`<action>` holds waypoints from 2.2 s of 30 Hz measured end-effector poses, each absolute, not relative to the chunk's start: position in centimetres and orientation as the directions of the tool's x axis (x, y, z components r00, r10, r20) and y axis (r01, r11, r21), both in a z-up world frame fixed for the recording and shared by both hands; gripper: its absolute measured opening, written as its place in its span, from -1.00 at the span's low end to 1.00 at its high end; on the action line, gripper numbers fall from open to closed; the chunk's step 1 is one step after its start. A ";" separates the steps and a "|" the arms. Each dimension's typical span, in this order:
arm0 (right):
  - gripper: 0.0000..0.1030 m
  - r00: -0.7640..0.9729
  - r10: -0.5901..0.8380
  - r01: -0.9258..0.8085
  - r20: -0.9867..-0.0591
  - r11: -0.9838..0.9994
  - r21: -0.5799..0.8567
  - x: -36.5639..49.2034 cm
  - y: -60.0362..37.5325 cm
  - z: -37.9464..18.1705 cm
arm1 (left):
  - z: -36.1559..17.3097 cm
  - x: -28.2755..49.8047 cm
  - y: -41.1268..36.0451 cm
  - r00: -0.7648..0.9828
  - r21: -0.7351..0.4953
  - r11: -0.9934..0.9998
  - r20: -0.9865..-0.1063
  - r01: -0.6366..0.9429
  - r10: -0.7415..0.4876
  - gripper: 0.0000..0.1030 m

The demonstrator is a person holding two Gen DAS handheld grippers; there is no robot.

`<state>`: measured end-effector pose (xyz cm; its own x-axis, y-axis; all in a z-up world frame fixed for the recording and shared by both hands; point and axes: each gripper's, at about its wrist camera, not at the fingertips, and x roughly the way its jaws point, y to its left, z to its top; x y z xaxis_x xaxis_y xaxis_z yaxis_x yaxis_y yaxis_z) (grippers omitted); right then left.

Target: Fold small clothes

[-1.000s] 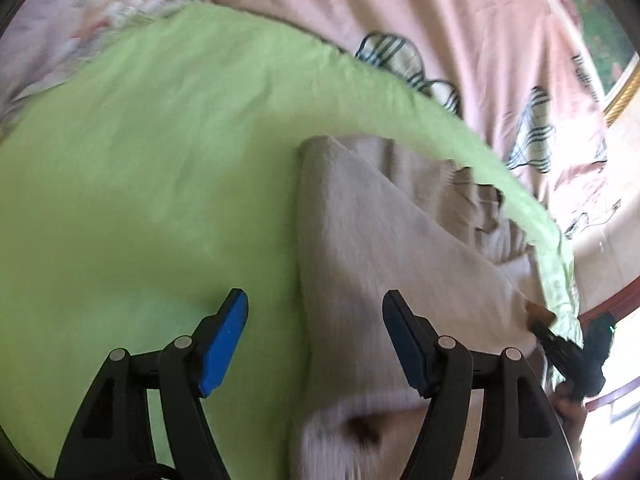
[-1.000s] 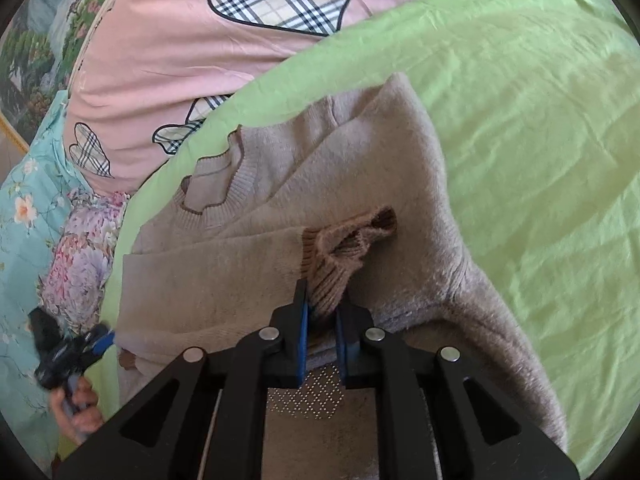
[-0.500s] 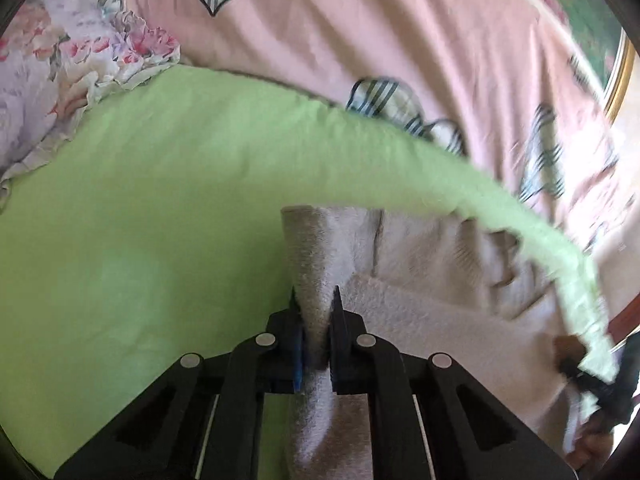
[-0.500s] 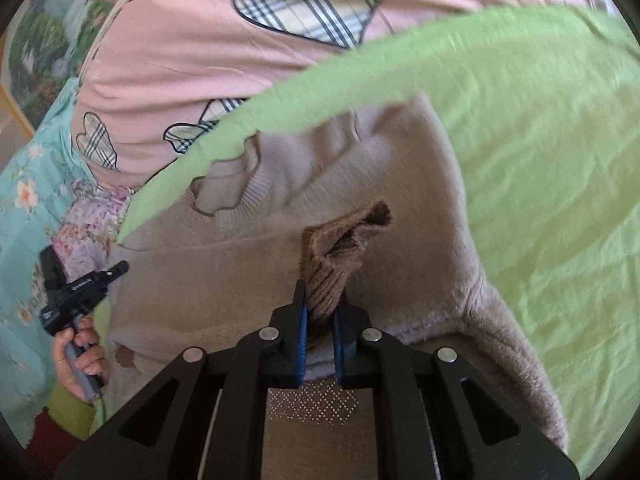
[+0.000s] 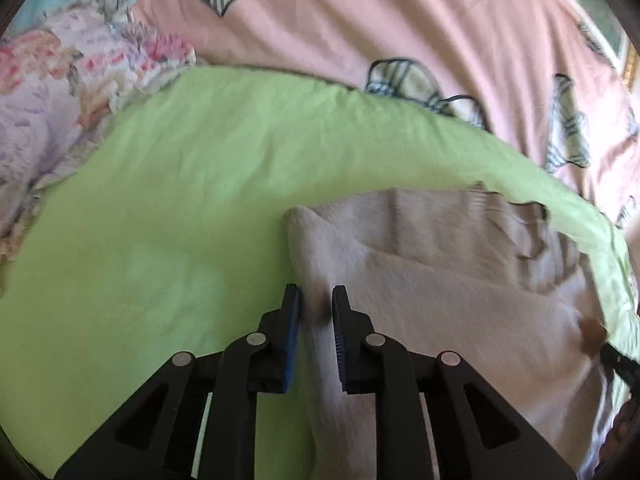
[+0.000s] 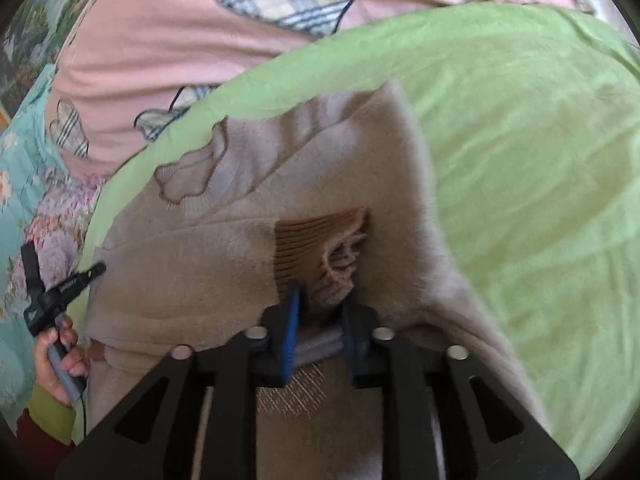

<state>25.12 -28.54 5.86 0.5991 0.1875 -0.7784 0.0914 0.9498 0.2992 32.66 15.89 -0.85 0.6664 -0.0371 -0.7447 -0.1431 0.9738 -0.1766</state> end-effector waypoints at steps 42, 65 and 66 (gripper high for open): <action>-0.02 0.488 0.444 -0.073 -0.751 0.879 0.472 -2.1 -36.1 7.0 | -5.8 -4.3 9.0 0.460 -0.446 0.895 -0.798 -0.018 -0.388 -0.66; -0.84 0.345 0.658 -0.264 -0.669 0.752 0.603 -3.2 -33.5 5.4 | -5.3 -4.4 8.7 0.441 -0.497 0.858 -0.745 0.132 -0.500 -0.90; -0.84 0.353 0.665 -0.268 -0.658 0.746 0.610 -3.1 -33.6 5.7 | -4.9 -4.4 8.8 0.451 -0.496 0.858 -0.740 0.136 -0.499 -0.90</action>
